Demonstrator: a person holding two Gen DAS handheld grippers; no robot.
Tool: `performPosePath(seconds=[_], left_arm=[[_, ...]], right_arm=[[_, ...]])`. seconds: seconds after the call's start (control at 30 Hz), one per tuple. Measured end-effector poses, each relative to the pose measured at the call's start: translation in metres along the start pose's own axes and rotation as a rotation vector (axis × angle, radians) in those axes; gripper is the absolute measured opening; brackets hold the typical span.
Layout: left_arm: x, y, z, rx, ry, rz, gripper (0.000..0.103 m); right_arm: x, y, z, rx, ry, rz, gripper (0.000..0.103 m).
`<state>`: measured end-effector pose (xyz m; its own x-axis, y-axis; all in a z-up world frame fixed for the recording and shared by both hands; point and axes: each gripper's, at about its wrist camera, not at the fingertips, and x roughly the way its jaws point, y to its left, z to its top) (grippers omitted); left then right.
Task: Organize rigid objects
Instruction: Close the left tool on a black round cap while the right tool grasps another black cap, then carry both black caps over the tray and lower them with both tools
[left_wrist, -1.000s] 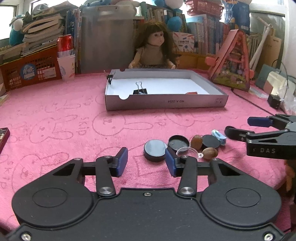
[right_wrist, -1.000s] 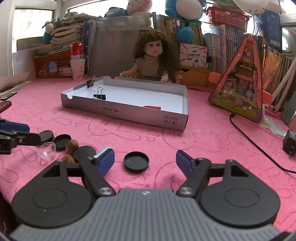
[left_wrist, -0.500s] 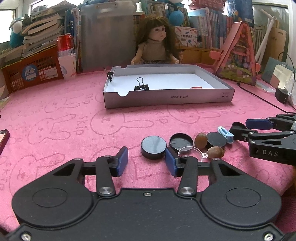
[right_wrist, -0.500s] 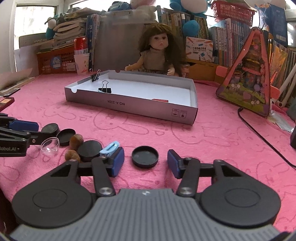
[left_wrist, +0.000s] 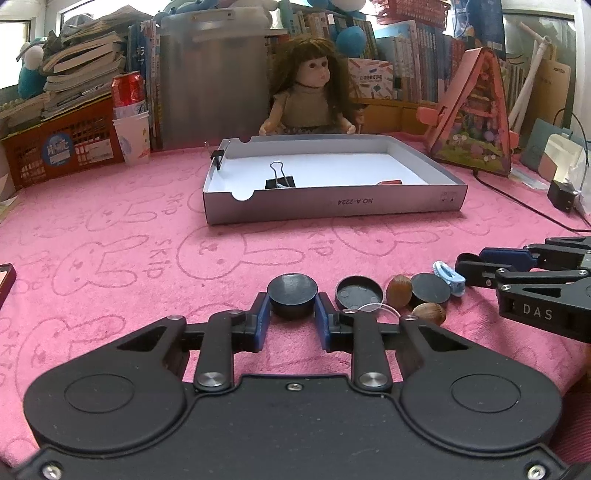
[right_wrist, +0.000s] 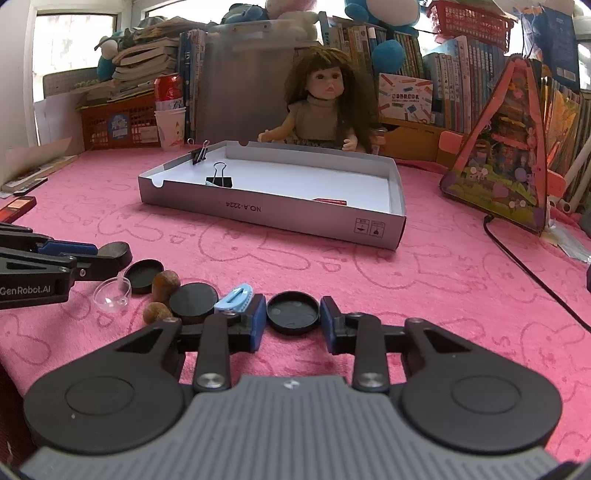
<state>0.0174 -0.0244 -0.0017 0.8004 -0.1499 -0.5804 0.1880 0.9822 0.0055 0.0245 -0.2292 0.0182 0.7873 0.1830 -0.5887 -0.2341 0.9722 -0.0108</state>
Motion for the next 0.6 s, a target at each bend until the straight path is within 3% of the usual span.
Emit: performPosePath(seconds=[0.6], left_arm=[[0.0, 0.007, 0.022, -0.019, -0.062, -0.01, 0.024]], right_arm=[[0.007, 0.0, 0.016, 0.034, 0.009, -0.014, 0.036]])
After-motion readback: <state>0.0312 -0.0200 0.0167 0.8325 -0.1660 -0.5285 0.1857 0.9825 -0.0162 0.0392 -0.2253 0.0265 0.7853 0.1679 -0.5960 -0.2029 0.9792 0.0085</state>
